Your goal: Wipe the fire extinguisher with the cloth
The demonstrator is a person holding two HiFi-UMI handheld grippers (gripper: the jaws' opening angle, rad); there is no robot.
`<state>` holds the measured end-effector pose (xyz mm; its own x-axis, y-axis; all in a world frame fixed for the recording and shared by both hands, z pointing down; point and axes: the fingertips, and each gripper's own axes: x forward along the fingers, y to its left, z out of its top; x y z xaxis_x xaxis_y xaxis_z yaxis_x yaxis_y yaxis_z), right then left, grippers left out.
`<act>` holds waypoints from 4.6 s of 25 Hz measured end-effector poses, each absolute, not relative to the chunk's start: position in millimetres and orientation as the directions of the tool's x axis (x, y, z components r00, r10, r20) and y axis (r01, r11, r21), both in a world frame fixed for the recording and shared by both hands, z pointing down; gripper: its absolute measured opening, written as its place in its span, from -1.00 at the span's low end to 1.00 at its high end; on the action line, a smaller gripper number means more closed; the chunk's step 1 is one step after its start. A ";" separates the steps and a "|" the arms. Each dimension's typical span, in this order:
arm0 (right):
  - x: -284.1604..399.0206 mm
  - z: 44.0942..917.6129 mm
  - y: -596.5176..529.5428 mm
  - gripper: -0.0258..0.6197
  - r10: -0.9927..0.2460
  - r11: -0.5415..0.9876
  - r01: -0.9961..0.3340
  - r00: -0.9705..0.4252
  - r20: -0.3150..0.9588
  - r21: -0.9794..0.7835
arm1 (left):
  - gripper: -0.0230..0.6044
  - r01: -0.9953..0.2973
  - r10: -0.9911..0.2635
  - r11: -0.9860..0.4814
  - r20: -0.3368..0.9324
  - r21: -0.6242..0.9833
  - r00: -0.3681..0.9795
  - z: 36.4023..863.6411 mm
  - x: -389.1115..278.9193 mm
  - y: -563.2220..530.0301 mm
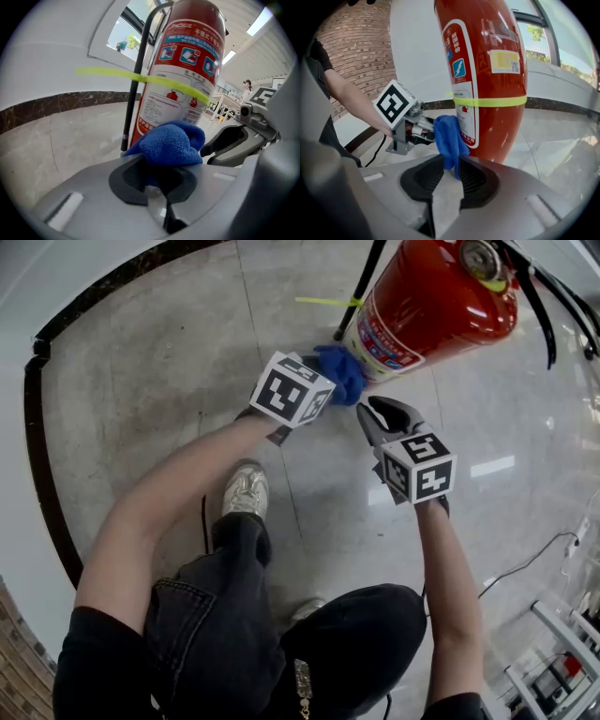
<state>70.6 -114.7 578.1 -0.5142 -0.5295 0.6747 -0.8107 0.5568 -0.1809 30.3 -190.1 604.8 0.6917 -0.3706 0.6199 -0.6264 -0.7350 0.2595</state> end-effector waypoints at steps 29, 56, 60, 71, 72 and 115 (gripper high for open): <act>180.7 641.2 -172.1 -0.85 -0.631 0.092 -0.952 -0.281 0.723 -0.290 | -0.52 -0.415 -0.079 -0.815 0.631 0.405 0.772 621.9 73.1 -112.0; 82.9 612.0 -121.4 -0.60 -0.409 0.503 -0.764 -0.622 0.667 -0.404 | -0.78 -0.523 -0.203 -0.757 0.620 0.392 0.758 646.7 51.2 -162.0; 88.6 612.1 -118.6 -0.60 -0.438 0.469 -0.775 -0.620 0.651 -0.423 | -0.79 -0.569 -0.253 -0.739 0.635 0.360 0.730 651.7 32.0 -184.6; 97.7 579.0 -120.4 -0.72 -0.515 0.461 -0.794 -0.604 0.609 -0.397 | -0.80 -0.646 -0.385 -0.732 0.650 0.217 0.655 648.3 21.5 -267.9; 98.5 575.3 -119.6 -0.82 -0.521 0.464 -0.793 -0.604 0.603 -0.394 | -0.80 -0.637 -0.381 -0.743 0.655 0.203 0.653 648.4 22.0 -269.3; 112.5 623.4 -133.5 -0.42 -0.588 0.574 -0.810 -0.509 0.629 -0.119 | -0.65 -0.319 -0.032 -0.882 0.630 0.348 0.776 604.3 92.1 -114.7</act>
